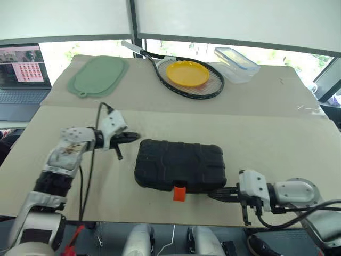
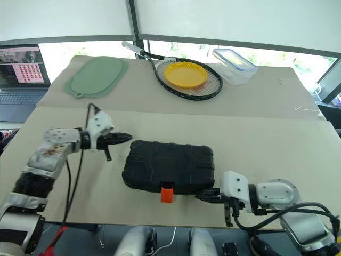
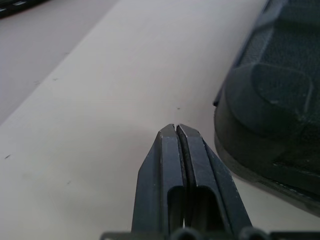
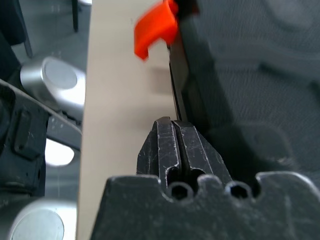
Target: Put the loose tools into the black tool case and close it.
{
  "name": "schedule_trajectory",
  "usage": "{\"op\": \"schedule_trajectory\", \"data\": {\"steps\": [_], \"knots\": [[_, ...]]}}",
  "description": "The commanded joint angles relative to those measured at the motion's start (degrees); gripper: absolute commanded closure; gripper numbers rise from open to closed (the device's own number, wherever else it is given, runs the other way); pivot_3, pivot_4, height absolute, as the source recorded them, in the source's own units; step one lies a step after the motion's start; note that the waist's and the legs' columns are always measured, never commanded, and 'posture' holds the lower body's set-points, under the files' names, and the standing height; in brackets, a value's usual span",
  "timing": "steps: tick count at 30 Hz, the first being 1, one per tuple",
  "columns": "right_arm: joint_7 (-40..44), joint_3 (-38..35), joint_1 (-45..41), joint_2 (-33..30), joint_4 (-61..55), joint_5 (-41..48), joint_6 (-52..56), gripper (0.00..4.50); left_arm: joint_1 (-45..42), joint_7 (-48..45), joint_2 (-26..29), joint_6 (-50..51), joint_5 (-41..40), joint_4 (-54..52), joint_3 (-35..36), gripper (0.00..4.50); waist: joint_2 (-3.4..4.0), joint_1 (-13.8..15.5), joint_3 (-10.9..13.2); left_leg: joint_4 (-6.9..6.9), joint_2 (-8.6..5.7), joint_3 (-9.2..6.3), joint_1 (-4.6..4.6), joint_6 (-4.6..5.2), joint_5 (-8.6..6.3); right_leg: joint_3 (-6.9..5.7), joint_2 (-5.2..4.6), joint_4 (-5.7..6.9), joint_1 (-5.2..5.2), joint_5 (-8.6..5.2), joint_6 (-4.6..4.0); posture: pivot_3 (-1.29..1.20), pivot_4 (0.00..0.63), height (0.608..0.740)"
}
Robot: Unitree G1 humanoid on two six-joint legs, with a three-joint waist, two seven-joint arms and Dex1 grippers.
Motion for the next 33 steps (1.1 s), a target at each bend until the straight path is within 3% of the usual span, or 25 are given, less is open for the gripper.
{"op": "schedule_trajectory", "data": {"steps": [1,6,11,17,20,24,28,33], "knots": [[-3.23,0.96,-3.35,1.98,3.35,-3.91,-0.13,4.50,-1.77,-2.59,-1.45,-4.07,2.24,1.20,-1.81,4.46,-0.01,-0.34,0.01,0.01,-0.01,0.00,-0.02,0.01,0.00,0.00,-0.01,0.00,-0.01,0.00,0.01,0.00,0.150,0.738],[-8.75,-1.21,-9.04,5.20,8.57,-6.57,1.80,4.50,2.77,-13.52,4.20,-0.18,-1.94,-9.74,-1.79,4.46,-0.06,-1.26,0.03,0.06,0.06,-0.09,-0.09,0.06,-0.03,0.03,-0.06,0.06,-0.07,0.03,0.03,0.00,0.150,0.738],[-10.60,-3.27,-9.05,6.05,9.43,-6.58,1.84,4.50,2.63,-13.23,5.52,4.97,-4.04,-12.73,2.03,4.46,-0.04,-0.61,0.05,0.06,0.02,-0.12,-0.16,0.05,-0.03,-0.10,-0.08,0.12,-0.09,0.00,0.06,0.00,0.150,0.738],[-6.34,-8.23,-4.32,1.50,4.59,-2.91,3.32,4.50,-4.11,-14.78,7.21,10.66,-6.95,-12.13,5.41,4.46,-0.04,-0.53,0.05,0.13,0.01,-0.15,-0.21,0.06,-0.03,-0.13,-0.08,0.15,-0.08,0.00,0.06,0.00,0.150,0.738],[-3.67,-12.56,-1.13,-0.60,-1.17,4.11,7.94,4.50,-7.14,-17.23,5.80,16.30,-9.73,-17.43,2.98,4.46,-0.04,-0.39,0.04,0.16,0.00,-0.21,-0.22,0.08,-0.04,-0.13,-0.09,0.13,-0.06,0.00,0.09,0.00,0.150,0.738],[-2.27,-11.96,0.77,-1.66,-6.14,7.02,10.07,4.50,-5.44,-18.12,2.84,11.58,-4.69,-19.85,-4.39,4.46,0.01,-0.59,0.01,0.17,-0.01,-0.30,-0.06,0.10,-0.06,-0.02,-0.09,0.11,0.09,0.00,0.13,0.00,0.150,0.738],[-4.16,-7.09,-2.45,0.50,-7.11,5.34,10.89,4.50,-5.00,-15.37,-0.75,2.70,4.11,-13.51,-11.22,4.46,-0.05,-0.79,-0.01,0.17,0.00,-0.29,-0.01,0.08,-0.05,0.01,-0.01,0.14,0.09,0.01,0.10,0.00,0.150,0.738],[-6.41,-1.29,-7.21,2.90,-4.20,0.92,11.03,4.50,-4.66,-14.27,-2.30,-2.29,6.71,-9.58,-12.22,4.46,0.03,-0.75,-0.26,0.15,-0.03,-0.31,0.26,0.11,-0.06,0.07,-0.06,0.13,0.29,0.01,0.09,0.00,0.150,0.738]]}}
